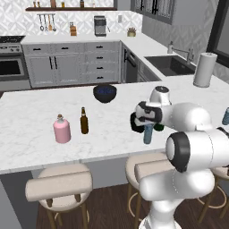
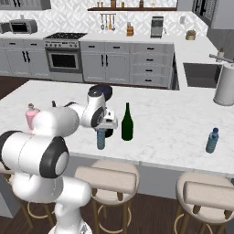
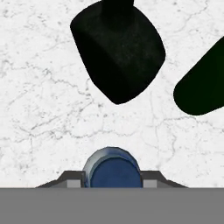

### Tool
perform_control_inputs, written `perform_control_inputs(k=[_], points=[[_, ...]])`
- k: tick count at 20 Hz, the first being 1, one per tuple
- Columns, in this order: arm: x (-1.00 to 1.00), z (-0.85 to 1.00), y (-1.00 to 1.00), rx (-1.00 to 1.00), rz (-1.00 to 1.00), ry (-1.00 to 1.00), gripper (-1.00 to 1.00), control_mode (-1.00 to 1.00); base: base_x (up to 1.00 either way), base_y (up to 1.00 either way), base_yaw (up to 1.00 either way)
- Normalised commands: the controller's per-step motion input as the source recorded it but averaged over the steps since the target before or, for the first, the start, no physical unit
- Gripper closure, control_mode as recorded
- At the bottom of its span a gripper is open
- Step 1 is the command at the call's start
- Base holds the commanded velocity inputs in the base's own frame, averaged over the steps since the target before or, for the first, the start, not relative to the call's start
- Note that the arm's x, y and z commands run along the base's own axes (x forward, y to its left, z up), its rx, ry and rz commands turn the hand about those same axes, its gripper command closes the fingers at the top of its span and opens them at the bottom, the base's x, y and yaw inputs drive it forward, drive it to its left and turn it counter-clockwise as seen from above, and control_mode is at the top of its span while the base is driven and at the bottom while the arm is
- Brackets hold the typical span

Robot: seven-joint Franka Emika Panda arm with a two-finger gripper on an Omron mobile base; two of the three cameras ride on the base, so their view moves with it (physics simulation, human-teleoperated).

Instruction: Move the plastic bottles in the middle to the plastics group, and the glass bottles in the middle to the glass group.

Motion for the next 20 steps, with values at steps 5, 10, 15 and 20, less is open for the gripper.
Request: perform_control_inputs(k=[5,10,15,20], points=[[-0.60,0.50,-0.48,0.00,-0.06,0.01,1.00,-1.00,0.00,0.00,0.00],[-0.31,0.44,-0.81,0.00,-0.08,0.06,1.00,-1.00,0.00,0.00,0.00],[-0.05,0.03,-1.00,0.00,-0.07,0.02,1.00,-1.00,0.00,0.00,0.00],[0.00,0.04,-1.00,0.00,-0.03,0.02,1.00,-1.00,0.00,0.00,0.00]])
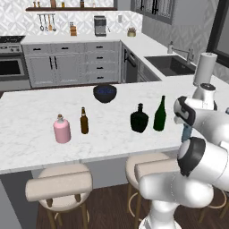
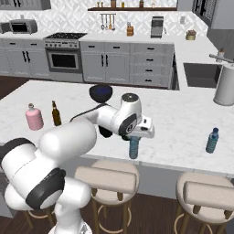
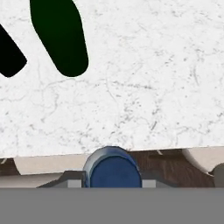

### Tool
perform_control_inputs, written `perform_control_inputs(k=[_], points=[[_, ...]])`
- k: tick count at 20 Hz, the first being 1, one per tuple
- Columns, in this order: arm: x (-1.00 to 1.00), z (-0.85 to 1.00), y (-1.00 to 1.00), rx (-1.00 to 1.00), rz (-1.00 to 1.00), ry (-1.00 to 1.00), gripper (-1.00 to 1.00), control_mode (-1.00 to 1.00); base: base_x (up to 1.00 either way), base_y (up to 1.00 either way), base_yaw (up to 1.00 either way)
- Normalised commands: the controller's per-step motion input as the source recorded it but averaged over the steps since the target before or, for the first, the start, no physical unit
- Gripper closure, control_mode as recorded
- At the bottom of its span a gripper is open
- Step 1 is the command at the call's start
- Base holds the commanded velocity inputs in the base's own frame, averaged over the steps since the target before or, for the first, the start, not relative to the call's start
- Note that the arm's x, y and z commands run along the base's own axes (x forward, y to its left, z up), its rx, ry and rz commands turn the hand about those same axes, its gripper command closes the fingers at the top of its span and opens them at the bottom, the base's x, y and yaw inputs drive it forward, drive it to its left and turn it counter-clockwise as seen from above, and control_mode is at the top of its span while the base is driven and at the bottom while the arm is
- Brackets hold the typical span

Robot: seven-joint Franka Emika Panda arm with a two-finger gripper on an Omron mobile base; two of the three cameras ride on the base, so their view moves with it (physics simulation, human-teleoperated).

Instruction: Move the plastic bottles in the middle to the plastics group, and the glass bottles in the middle to the glass group.

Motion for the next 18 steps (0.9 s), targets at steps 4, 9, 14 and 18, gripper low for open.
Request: perform_control_inputs(k=[4,9,14,18], points=[[0.00,0.19,-1.00,0.00,0.00,0.08,1.00,-1.00,0.00,0.00,0.00],[0.00,0.21,-1.00,0.00,0.00,0.06,1.00,-1.00,0.00,0.00,0.00],[0.00,-0.02,-0.86,0.00,0.00,-0.01,1.00,-1.00,0.00,0.00,0.00],[0.00,-0.08,-0.52,0.00,0.04,-0.12,1.00,-1.00,0.00,0.00,0.00]])
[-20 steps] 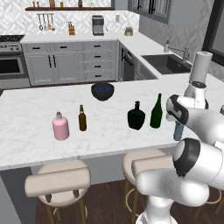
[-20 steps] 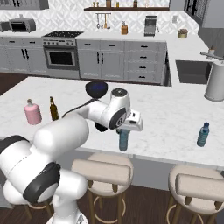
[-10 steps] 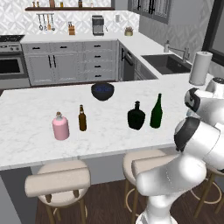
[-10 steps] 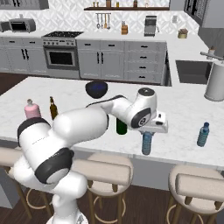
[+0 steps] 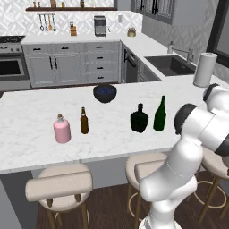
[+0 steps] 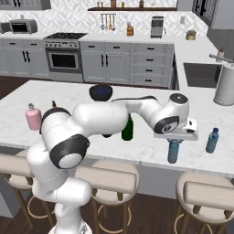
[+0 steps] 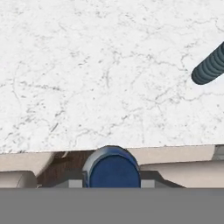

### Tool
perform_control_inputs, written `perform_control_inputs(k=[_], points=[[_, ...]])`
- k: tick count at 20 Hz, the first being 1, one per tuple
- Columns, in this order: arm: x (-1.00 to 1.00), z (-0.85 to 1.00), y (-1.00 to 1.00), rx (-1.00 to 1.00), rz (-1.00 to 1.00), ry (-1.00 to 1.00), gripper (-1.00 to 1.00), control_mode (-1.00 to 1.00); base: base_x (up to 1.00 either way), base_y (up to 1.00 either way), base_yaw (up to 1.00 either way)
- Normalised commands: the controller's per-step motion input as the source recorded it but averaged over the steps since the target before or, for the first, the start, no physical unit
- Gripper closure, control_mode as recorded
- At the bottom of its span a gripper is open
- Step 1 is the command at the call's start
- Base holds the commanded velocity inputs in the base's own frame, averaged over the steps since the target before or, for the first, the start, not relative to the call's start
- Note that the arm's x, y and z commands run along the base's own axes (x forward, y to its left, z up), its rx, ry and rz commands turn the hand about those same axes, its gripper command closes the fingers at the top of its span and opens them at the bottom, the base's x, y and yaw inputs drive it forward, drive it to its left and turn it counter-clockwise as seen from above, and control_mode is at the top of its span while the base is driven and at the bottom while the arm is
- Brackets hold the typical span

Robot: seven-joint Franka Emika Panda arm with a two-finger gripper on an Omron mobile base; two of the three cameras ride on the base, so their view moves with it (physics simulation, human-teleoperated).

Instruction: Move the plastic bottles in the middle to the plastics group, and the glass bottles in the middle to the glass group.

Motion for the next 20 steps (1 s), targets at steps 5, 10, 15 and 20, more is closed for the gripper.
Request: perform_control_inputs(k=[5,10,15,20], points=[[0.04,0.04,-0.44,0.00,0.02,-0.05,1.00,-1.00,0.00,0.00,0.00],[0.30,0.00,-0.10,0.00,0.01,0.00,1.00,-1.00,0.00,0.00,0.00],[0.59,0.00,0.00,0.00,0.01,0.00,1.00,-1.00,0.00,0.00,0.00],[0.37,0.00,-0.02,0.00,0.01,-0.01,1.00,-1.00,0.00,0.00,0.00]])
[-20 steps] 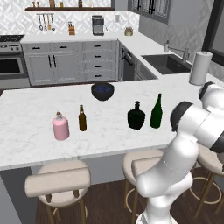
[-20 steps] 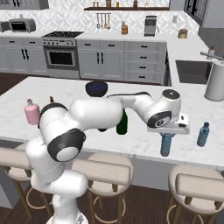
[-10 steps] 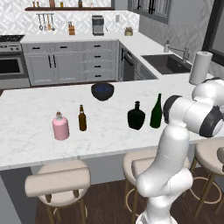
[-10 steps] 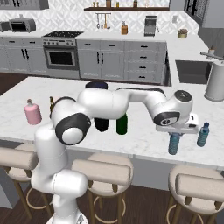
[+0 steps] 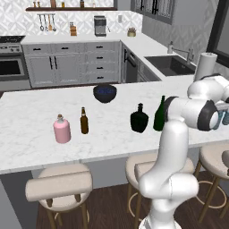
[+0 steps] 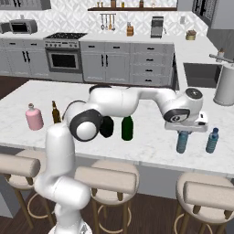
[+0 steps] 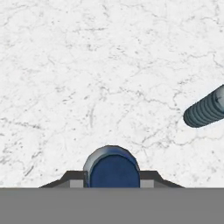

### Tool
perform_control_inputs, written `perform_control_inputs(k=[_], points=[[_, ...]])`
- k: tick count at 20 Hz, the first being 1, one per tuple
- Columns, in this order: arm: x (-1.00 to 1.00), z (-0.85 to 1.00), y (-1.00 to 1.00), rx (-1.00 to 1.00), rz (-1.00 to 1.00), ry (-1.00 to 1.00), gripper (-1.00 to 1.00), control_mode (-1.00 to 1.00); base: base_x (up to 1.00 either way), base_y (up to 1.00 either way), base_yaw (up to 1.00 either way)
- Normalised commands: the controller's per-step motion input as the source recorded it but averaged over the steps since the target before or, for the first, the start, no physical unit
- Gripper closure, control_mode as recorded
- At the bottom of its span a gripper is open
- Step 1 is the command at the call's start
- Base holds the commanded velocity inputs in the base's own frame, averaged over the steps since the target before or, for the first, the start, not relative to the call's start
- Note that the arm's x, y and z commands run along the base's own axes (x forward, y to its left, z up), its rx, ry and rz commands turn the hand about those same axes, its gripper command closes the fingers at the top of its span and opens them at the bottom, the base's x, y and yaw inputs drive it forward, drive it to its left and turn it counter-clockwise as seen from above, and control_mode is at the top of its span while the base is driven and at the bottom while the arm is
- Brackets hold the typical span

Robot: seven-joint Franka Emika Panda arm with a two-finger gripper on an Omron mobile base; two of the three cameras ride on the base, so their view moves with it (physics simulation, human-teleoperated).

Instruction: Move the plastic bottles in the middle to the plastics group, and the glass bottles in the middle to the glass group.

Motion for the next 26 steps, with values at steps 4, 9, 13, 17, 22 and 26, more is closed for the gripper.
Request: perform_control_inputs(k=[4,9,13,17,22,26], points=[[0.13,-0.03,-0.13,0.00,0.01,-0.07,1.00,-1.00,0.00,0.00,0.00],[0.09,-0.25,-0.17,0.00,0.00,-0.10,1.00,-1.00,0.00,0.00,0.00],[0.22,-0.04,-0.18,0.00,0.00,-0.10,1.00,-1.00,0.00,0.00,0.00],[0.23,0.04,-0.16,0.00,0.00,-0.03,1.00,-1.00,0.00,0.00,0.00],[0.04,0.03,-0.15,0.00,0.00,0.01,1.00,-1.00,0.00,0.00,0.00],[0.00,0.00,-0.09,0.00,0.00,0.01,1.00,-1.00,0.00,0.00,0.00]])
